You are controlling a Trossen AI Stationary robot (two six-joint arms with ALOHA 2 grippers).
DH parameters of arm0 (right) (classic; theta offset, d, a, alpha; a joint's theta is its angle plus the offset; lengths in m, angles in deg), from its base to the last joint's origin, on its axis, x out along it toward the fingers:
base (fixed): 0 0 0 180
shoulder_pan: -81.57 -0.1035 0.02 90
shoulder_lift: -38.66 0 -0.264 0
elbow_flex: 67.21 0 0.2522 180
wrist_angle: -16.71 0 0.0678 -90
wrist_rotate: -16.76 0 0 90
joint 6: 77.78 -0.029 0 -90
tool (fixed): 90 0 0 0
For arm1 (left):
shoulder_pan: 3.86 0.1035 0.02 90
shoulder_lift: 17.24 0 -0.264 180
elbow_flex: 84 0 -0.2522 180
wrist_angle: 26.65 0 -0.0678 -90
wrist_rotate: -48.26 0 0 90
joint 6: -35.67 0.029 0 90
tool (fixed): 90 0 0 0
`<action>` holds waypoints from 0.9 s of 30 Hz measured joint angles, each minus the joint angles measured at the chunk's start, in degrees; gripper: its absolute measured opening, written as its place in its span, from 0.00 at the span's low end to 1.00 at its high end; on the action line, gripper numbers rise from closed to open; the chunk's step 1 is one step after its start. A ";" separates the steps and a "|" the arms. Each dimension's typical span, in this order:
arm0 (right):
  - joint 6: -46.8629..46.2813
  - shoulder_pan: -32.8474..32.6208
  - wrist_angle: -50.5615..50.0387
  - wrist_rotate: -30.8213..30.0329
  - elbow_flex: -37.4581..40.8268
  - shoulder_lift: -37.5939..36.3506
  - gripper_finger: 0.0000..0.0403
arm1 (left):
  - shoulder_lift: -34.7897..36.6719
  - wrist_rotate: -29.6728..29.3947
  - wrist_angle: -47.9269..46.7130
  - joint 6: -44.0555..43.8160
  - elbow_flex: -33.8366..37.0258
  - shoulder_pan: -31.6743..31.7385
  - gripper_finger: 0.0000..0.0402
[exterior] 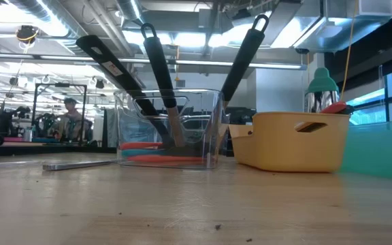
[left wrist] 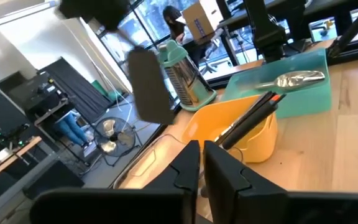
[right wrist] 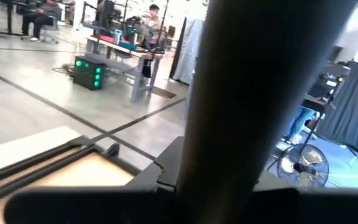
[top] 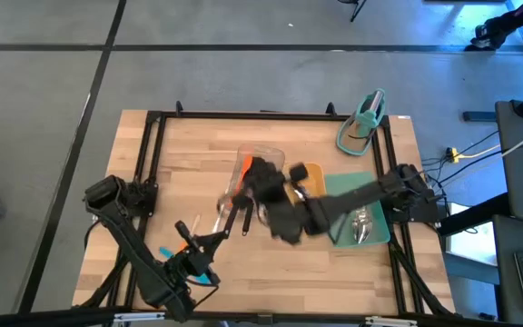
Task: Pick & Place Kitchen Items
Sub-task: Put the black spatula into the transparent bin
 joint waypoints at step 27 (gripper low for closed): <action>-96.68 -4.57 -90.99 -3.59 0.02 0.04 0.14 | 0.00 2.96 0.22 -0.18 0.00 6.89 0.02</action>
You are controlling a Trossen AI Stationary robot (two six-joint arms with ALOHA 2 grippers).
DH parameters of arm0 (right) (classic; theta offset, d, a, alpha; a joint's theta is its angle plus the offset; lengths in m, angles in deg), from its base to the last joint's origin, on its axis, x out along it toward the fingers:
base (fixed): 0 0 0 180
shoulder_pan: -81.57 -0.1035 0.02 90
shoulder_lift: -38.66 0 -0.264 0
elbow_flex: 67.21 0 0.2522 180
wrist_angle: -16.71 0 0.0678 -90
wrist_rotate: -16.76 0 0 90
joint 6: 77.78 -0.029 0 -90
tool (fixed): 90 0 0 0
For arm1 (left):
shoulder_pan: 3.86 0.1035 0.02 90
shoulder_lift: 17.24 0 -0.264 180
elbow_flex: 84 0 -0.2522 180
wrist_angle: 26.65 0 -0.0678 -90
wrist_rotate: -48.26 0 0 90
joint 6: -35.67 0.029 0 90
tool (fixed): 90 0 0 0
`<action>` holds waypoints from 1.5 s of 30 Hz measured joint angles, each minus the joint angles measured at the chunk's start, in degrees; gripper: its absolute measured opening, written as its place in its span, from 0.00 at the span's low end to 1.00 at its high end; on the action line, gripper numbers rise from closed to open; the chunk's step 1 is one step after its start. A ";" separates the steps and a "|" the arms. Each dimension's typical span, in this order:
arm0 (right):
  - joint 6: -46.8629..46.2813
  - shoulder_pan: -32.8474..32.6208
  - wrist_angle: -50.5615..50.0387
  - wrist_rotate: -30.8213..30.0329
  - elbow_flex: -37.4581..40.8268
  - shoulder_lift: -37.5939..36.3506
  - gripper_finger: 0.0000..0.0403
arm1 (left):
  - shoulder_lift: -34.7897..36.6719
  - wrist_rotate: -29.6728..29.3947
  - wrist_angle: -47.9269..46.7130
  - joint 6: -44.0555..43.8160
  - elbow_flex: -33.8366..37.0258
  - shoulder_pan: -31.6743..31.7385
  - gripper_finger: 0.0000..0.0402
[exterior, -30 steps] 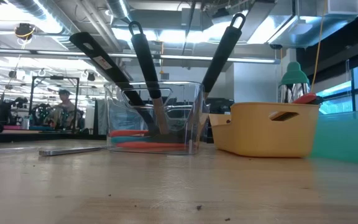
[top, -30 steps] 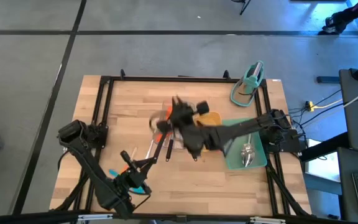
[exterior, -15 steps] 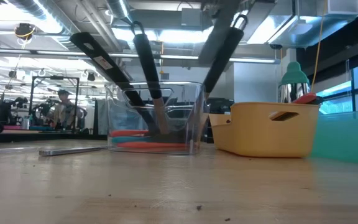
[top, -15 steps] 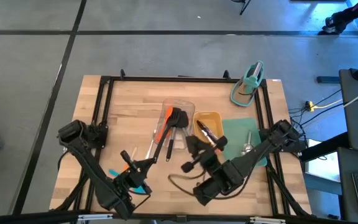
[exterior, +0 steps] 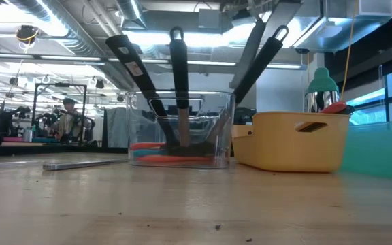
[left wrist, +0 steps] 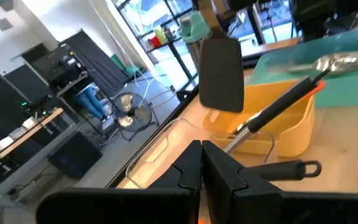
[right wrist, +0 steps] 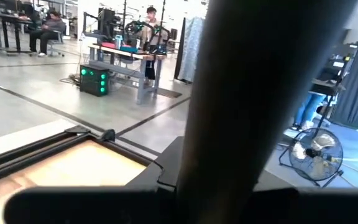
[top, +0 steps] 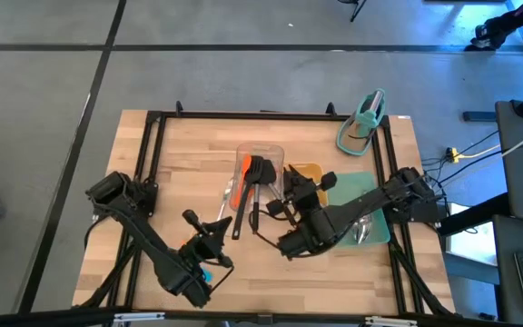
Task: Pick & Place Kitchen Items
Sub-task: Put the black spatula into the transparent bin
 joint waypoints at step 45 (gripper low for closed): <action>20.30 -5.17 7.38 -0.08 -11.21 -14.06 0.14 | 0.00 0.37 1.31 5.28 -0.02 -1.00 0.02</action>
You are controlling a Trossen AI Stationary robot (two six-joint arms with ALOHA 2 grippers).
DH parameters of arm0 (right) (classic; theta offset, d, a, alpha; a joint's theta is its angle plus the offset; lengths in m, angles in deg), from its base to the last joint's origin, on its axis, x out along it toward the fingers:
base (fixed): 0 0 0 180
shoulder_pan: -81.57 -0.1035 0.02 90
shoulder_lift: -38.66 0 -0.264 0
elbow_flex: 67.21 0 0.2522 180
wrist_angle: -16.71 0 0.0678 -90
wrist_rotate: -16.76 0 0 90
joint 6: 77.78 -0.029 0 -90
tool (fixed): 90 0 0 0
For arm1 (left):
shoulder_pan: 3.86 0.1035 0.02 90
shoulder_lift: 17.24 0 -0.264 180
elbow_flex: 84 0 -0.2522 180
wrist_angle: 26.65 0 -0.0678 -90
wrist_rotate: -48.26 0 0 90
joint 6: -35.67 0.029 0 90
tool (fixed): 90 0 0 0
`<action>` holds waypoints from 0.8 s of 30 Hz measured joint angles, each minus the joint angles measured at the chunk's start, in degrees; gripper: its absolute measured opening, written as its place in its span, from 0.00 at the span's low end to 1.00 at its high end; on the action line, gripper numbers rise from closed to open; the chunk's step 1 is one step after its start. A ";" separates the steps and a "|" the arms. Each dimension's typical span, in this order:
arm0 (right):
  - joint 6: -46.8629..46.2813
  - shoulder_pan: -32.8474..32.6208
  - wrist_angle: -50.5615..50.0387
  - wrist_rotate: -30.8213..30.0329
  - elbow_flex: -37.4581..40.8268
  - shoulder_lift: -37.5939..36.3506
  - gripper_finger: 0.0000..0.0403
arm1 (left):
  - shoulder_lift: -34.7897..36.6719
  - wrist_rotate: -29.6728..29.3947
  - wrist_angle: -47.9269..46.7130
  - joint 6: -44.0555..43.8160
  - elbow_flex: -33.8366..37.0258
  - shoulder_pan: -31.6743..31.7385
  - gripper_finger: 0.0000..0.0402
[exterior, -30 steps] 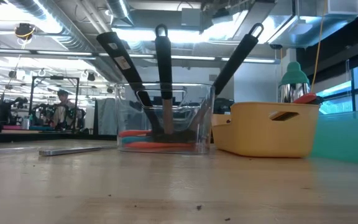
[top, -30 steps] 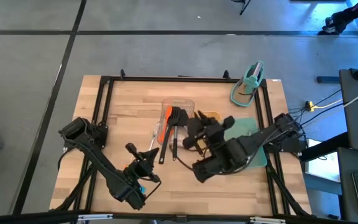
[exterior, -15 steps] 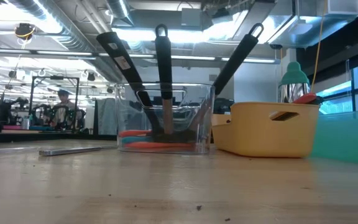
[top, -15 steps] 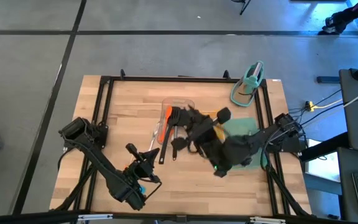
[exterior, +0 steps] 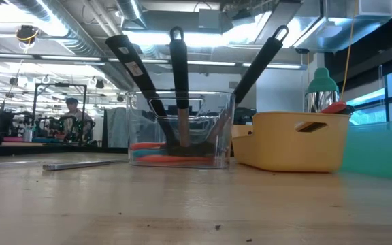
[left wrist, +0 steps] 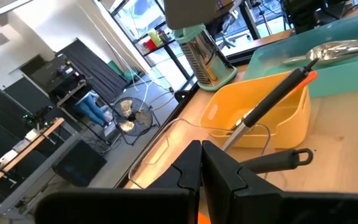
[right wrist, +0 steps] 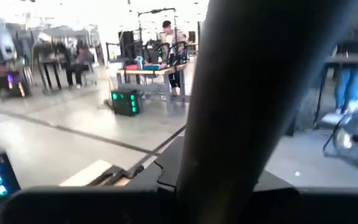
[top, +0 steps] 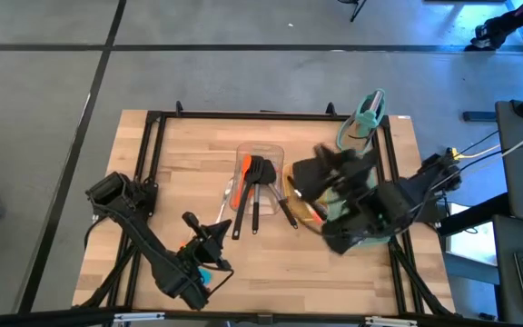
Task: Pick & Place Kitchen Items
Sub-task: Put the black spatula into the transparent bin
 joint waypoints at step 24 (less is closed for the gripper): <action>110.90 -1.05 96.93 -0.25 0.89 3.25 0.14 | 0.00 0.61 0.15 0.02 -0.02 0.21 0.02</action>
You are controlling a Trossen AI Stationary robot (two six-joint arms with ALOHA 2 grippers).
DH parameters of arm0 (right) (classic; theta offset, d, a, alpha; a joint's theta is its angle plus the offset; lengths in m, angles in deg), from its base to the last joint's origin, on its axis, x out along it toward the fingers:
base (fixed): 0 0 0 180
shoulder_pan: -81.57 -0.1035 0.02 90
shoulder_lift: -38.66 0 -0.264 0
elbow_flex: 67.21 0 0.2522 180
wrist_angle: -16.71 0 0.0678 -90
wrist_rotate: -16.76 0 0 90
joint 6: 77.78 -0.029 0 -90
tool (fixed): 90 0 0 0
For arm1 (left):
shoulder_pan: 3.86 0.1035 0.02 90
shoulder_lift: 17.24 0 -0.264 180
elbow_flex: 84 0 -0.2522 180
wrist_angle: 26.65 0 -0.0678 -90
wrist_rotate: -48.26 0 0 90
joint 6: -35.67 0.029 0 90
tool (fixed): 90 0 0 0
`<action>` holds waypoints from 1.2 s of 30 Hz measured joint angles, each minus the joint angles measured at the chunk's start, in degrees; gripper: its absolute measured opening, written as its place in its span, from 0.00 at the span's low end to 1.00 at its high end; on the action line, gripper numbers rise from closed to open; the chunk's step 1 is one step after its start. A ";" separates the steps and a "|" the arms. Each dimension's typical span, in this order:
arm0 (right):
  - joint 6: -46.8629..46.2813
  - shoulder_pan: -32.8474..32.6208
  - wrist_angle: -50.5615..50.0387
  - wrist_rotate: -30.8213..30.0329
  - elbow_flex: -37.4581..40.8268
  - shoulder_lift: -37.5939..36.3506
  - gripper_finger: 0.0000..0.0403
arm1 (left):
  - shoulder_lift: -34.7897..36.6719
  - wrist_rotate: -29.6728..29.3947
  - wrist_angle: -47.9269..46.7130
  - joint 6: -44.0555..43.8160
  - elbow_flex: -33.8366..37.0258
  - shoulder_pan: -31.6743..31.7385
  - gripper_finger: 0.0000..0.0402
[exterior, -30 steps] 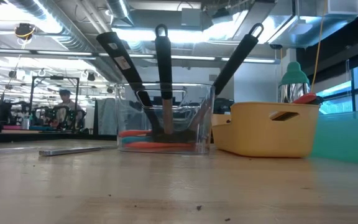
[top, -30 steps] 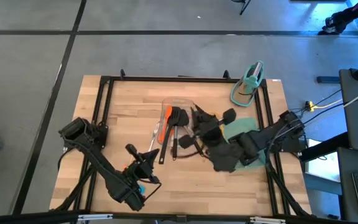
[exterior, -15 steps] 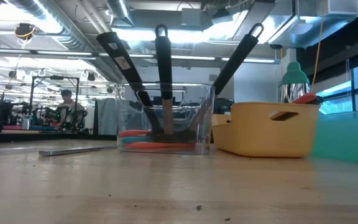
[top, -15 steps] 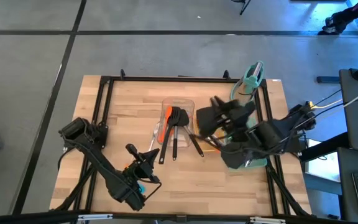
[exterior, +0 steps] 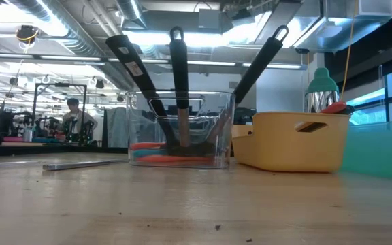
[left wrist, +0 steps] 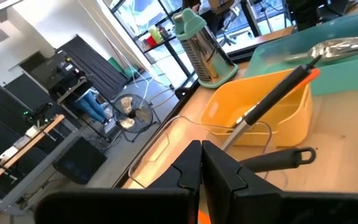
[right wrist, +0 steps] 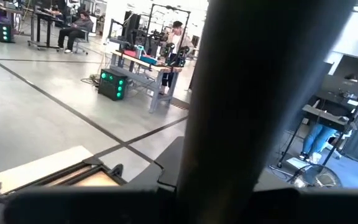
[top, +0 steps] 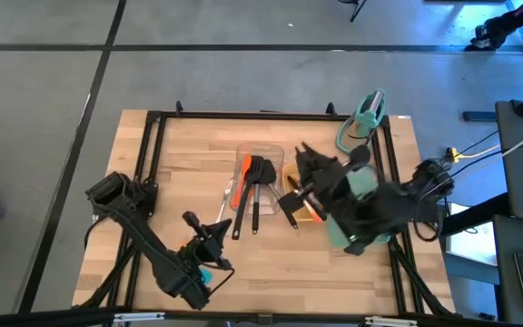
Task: Pick & Place Kitchen Items
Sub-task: Put the black spatula into the transparent bin
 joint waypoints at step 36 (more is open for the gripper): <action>-127.96 -6.51 -100.05 0.69 24.34 -21.58 0.14 | 0.00 3.26 0.04 -0.46 0.00 -0.60 0.01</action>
